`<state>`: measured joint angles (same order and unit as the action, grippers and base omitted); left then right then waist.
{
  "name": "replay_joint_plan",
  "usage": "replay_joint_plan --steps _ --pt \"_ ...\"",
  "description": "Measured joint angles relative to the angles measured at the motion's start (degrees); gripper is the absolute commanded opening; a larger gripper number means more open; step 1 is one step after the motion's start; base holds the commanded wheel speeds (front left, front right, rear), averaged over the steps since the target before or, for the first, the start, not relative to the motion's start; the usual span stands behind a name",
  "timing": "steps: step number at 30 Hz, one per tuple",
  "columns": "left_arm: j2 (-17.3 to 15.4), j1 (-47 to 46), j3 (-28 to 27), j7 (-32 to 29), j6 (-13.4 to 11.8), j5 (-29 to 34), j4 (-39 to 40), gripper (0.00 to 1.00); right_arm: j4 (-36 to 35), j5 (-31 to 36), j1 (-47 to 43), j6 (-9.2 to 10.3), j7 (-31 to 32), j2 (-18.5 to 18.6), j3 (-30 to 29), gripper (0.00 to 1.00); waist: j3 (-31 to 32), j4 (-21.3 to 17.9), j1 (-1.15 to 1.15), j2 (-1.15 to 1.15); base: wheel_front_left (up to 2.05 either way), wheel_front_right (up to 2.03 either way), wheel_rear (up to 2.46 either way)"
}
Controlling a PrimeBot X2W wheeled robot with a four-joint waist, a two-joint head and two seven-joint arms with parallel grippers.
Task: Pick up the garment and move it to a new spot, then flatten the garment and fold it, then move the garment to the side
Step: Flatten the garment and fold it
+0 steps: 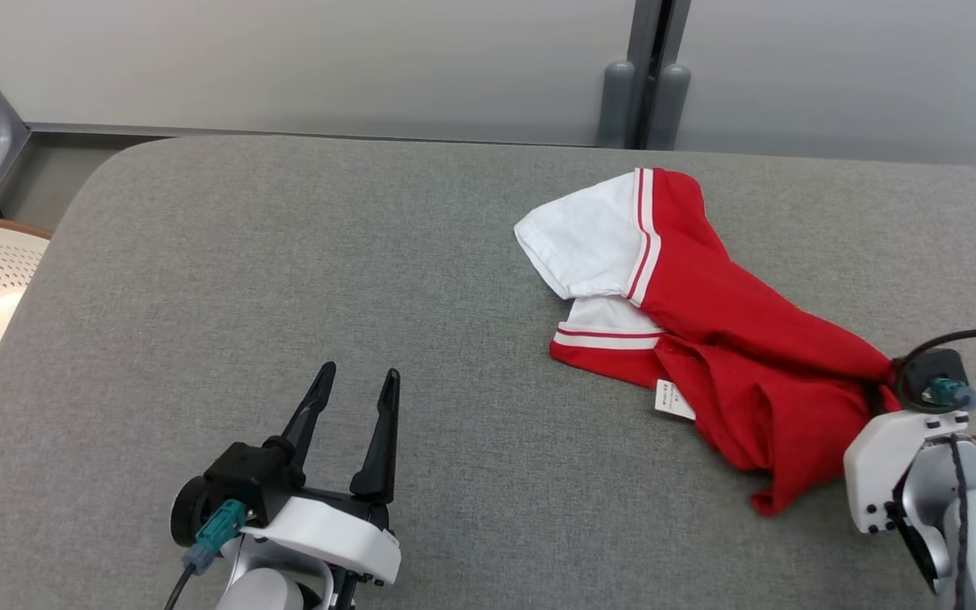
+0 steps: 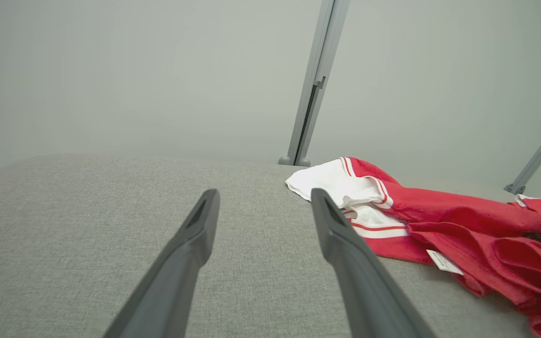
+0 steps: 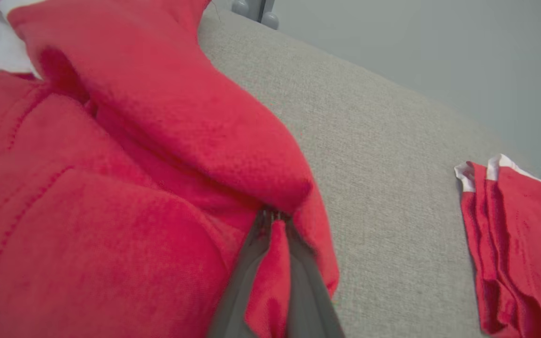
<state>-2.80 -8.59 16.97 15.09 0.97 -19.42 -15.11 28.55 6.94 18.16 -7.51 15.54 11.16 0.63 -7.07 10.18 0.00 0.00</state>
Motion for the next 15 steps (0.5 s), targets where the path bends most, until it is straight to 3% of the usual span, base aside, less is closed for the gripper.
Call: replay_joint_plan --steps 8,9,10,15 --pt "-0.02 -0.38 0.37 0.00 0.25 0.22 -0.64 1.00 -1.80 1.11 -4.13 0.00 -1.65 -0.69 -11.70 0.03 -0.98 -1.67 0.00 0.00 0.00 0.00 0.00" --pt "0.00 -0.42 0.43 0.00 0.26 0.22 -0.76 1.00 -1.83 0.93 -4.17 0.01 -1.93 -1.38 -12.69 0.87 -1.02 -1.80 0.00 0.00 0.00 0.00 0.00" --pt "-0.01 -0.43 0.49 0.00 0.34 0.22 -0.89 1.00 -1.86 0.76 -4.21 0.01 -2.53 -1.96 -12.76 1.00 -1.02 -1.91 0.00 0.00 0.00 0.00 0.00" --pt "-0.01 -0.44 0.53 0.00 0.42 0.22 -1.29 1.00 -3.91 -0.37 -4.20 0.01 -7.88 -3.24 -11.02 1.00 -0.52 -2.23 0.00 0.00 0.00 0.00 0.00"
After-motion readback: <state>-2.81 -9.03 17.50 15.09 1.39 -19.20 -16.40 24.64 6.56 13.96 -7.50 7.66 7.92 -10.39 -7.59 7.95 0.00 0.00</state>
